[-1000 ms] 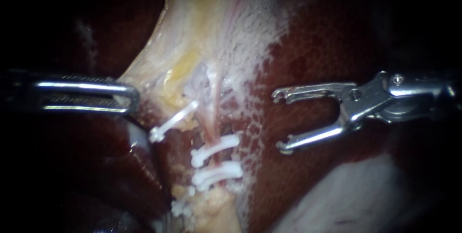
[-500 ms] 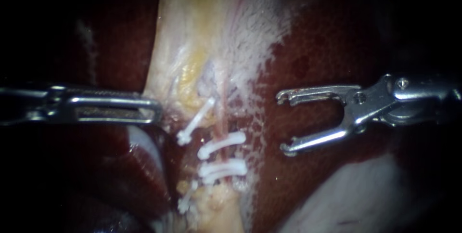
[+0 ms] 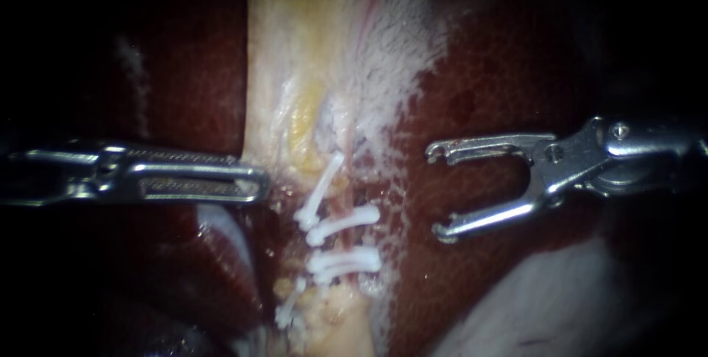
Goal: Going back third clip right tube
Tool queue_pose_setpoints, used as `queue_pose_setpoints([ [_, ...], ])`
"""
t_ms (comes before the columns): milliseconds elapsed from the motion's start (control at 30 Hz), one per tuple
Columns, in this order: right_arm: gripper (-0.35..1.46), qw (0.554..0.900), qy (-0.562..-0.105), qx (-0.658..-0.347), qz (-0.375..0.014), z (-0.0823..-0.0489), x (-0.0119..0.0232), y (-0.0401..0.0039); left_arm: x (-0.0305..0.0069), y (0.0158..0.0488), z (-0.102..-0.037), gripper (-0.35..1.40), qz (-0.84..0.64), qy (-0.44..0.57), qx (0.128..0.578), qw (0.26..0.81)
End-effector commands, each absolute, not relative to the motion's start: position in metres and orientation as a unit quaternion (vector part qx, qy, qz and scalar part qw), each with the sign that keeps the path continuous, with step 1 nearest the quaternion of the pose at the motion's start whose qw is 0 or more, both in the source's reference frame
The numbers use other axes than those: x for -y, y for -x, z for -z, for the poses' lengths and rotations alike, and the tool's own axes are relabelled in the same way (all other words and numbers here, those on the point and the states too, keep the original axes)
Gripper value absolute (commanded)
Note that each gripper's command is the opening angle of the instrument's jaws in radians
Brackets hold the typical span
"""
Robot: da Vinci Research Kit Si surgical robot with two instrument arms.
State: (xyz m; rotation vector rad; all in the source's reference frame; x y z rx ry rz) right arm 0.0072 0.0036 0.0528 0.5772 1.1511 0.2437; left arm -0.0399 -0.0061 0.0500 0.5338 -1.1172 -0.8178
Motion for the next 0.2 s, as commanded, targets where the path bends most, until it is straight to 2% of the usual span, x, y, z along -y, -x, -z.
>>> queue_pose_setpoints([
  [33, 0.60, 0.793, -0.268, -0.535, -0.113, -0.0528, -0.0035, -0.0072, 0.0060, 0.0399, -0.0500, -0.35, 0.372, -0.243, 0.509, 0.737],
  [200, 0.60, 0.792, -0.270, -0.535, -0.112, -0.0528, -0.0035, -0.0071, 0.0060, 0.0399, -0.0499, -0.35, 0.372, -0.243, 0.509, 0.737],
])
